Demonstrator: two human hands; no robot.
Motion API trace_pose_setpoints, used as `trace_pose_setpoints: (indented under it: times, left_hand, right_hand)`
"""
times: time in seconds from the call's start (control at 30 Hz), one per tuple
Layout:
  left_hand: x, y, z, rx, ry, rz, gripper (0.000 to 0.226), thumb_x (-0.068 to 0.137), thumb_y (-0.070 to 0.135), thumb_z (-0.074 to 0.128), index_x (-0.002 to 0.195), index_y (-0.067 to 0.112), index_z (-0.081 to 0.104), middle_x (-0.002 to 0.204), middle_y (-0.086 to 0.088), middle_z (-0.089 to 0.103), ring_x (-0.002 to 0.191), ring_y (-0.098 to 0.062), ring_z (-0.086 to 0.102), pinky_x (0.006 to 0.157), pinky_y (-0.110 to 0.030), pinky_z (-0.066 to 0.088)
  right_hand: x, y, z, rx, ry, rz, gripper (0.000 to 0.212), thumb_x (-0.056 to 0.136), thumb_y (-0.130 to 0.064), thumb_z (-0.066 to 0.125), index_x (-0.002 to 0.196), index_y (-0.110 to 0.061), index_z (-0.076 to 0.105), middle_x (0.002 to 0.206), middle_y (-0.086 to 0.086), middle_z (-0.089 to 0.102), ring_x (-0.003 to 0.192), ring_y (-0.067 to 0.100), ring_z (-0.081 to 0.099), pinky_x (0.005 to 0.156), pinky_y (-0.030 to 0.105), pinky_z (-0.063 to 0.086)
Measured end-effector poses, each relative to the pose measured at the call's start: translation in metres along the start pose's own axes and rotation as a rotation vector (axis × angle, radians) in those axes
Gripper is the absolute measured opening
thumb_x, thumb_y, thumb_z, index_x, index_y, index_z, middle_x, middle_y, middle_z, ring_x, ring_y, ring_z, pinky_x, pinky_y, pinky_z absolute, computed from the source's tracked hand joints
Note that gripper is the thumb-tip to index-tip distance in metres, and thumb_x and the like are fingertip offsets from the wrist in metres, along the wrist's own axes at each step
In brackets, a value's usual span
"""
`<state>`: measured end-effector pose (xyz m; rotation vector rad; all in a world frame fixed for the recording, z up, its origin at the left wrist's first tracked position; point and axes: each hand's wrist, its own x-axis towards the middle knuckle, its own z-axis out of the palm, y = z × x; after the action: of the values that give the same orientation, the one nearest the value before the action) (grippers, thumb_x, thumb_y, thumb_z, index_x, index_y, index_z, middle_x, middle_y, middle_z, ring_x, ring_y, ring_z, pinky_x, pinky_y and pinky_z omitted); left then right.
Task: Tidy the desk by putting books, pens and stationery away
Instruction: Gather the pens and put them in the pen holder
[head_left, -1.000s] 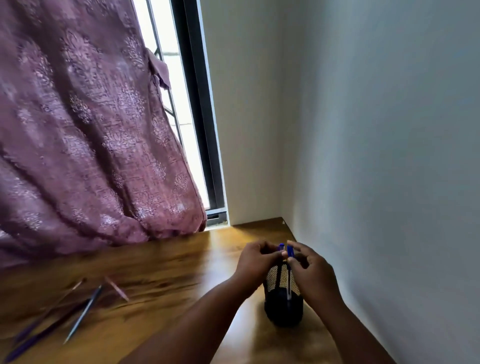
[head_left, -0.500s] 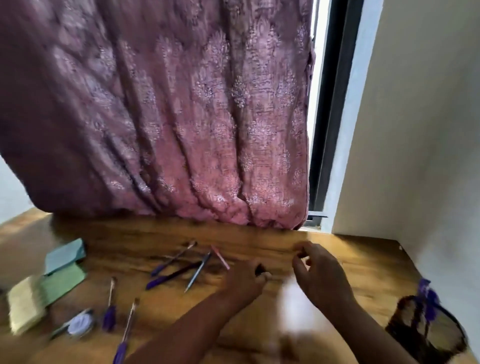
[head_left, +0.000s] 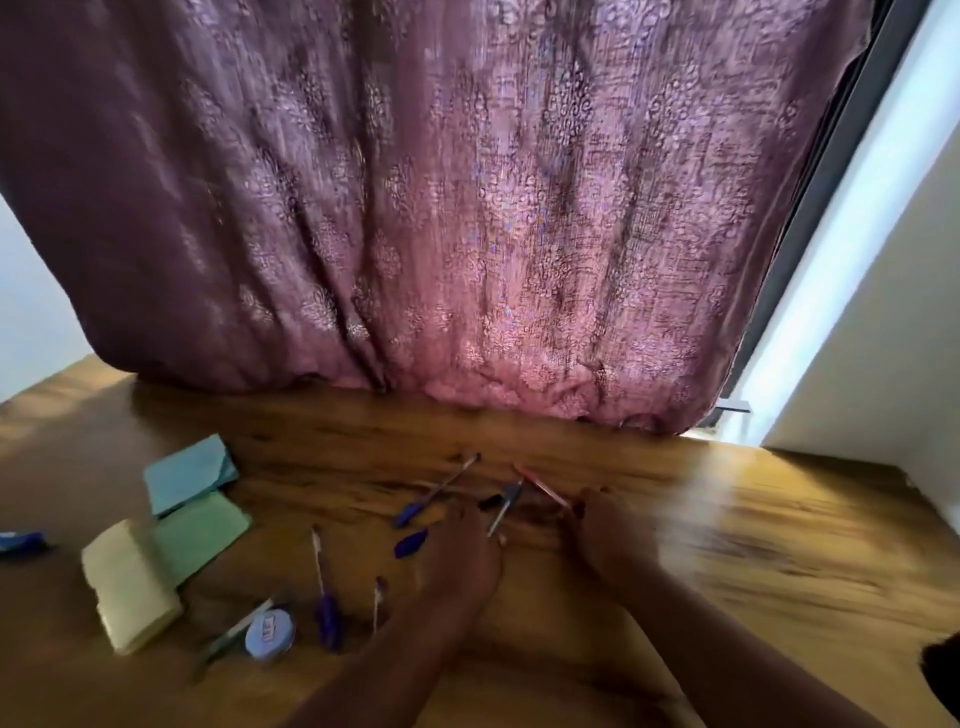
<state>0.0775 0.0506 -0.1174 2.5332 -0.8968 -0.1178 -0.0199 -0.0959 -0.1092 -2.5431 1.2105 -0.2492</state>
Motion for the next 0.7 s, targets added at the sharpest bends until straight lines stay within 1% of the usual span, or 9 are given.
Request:
trace_pose_setpoints:
  times: [0.07, 0.17, 0.23, 0.3, 0.37, 0.4, 0.5, 0.57, 0.7]
  left_hand:
    - [-0.004, 0.001, -0.002, 0.008, -0.003, 0.027, 0.038, 0.094, 0.036, 0.05, 0.126, 0.015, 0.047, 0.131, -0.006, 0.051, 0.109, -0.023, 0.058, 0.08, -0.034, 0.05]
    - [-0.007, 0.019, -0.019, -0.126, 0.054, 0.09, 0.028, 0.093, 0.035, 0.052, 0.116, 0.02, 0.052, 0.114, 0.0, 0.062, 0.098, -0.017, 0.062, 0.077, -0.031, 0.052]
    - [-0.005, 0.047, -0.037, -0.368, 0.098, 0.147, 0.017, 0.088, 0.032, 0.06, 0.101, 0.022, 0.058, 0.095, 0.005, 0.067, 0.086, -0.011, 0.064, 0.073, -0.024, 0.05]
    - [-0.005, 0.088, -0.057, -0.706, 0.079, 0.213, 0.013, 0.082, 0.026, 0.071, 0.091, 0.022, 0.062, 0.079, 0.009, 0.066, 0.068, 0.003, 0.06, 0.062, -0.01, 0.044]
    - [-0.008, 0.132, -0.069, -1.032, -0.011, 0.24, 0.014, 0.078, 0.017, 0.076, 0.086, 0.019, 0.065, 0.068, 0.011, 0.063, 0.055, 0.007, 0.054, 0.054, -0.007, 0.04]
    - [-0.011, 0.155, -0.071, -1.167, -0.104, 0.242, 0.013, 0.078, 0.013, 0.075, 0.087, 0.016, 0.066, 0.067, 0.011, 0.061, 0.053, 0.007, 0.053, 0.053, -0.009, 0.041]
    - [-0.023, 0.225, -0.068, -1.503, -0.503, 0.201, 0.009, 0.085, 0.009, 0.068, 0.089, 0.016, 0.064, 0.07, 0.008, 0.062, 0.064, -0.001, 0.058, 0.061, -0.017, 0.05]
    - [-0.032, 0.265, -0.058, -1.595, -0.655, 0.202, 0.012, 0.087, 0.006, 0.064, 0.09, 0.018, 0.063, 0.075, 0.005, 0.065, 0.069, -0.007, 0.063, 0.068, -0.022, 0.053]
    - [-0.056, 0.334, -0.026, -1.544, -0.746, 0.289, 0.015, 0.087, 0.001, 0.063, 0.095, 0.013, 0.066, 0.079, -0.002, 0.062, 0.074, -0.015, 0.059, 0.07, -0.024, 0.053]
  right_hand:
    - [-0.006, 0.004, -0.009, 0.069, 0.037, 0.072, 0.018, 0.088, -0.035, 0.054, 0.097, -0.023, 0.063, 0.102, 0.006, 0.067, 0.094, 0.029, 0.062, 0.073, 0.033, 0.047]
    - [-0.014, 0.02, -0.045, 0.338, 0.164, 0.173, 0.013, 0.081, -0.031, 0.066, 0.088, -0.02, 0.068, 0.09, 0.005, 0.07, 0.088, 0.028, 0.064, 0.068, 0.03, 0.044]
    - [-0.021, 0.039, -0.085, 0.646, 0.259, 0.202, 0.011, 0.075, -0.028, 0.072, 0.078, -0.018, 0.069, 0.078, 0.007, 0.071, 0.075, 0.027, 0.066, 0.068, 0.037, 0.048]
    - [-0.038, 0.06, -0.137, 0.933, 0.368, 0.198, 0.007, 0.076, -0.02, 0.074, 0.076, -0.017, 0.067, 0.074, 0.012, 0.068, 0.064, 0.024, 0.061, 0.062, 0.039, 0.049]
    - [-0.058, 0.084, -0.186, 1.035, 0.509, 0.186, 0.006, 0.08, -0.016, 0.072, 0.077, -0.018, 0.067, 0.073, 0.008, 0.065, 0.062, 0.019, 0.057, 0.061, 0.031, 0.049]
    - [-0.069, 0.099, -0.209, 1.033, 0.584, 0.178, 0.005, 0.08, -0.019, 0.072, 0.077, -0.019, 0.068, 0.071, 0.004, 0.065, 0.062, 0.017, 0.058, 0.063, 0.03, 0.05]
    - [-0.1, 0.142, -0.258, 1.04, 0.741, 0.171, 0.002, 0.082, -0.023, 0.071, 0.082, -0.024, 0.071, 0.072, 0.0, 0.066, 0.062, 0.011, 0.063, 0.067, 0.025, 0.057]
    - [-0.114, 0.17, -0.27, 1.041, 0.806, 0.201, 0.007, 0.083, -0.016, 0.07, 0.086, -0.023, 0.071, 0.075, 0.002, 0.067, 0.061, 0.006, 0.063, 0.064, 0.02, 0.057]
    - [-0.133, 0.224, -0.267, 1.008, 0.863, 0.3, 0.013, 0.083, -0.011, 0.07, 0.096, -0.011, 0.069, 0.082, 0.006, 0.068, 0.065, 0.014, 0.063, 0.063, 0.023, 0.059]
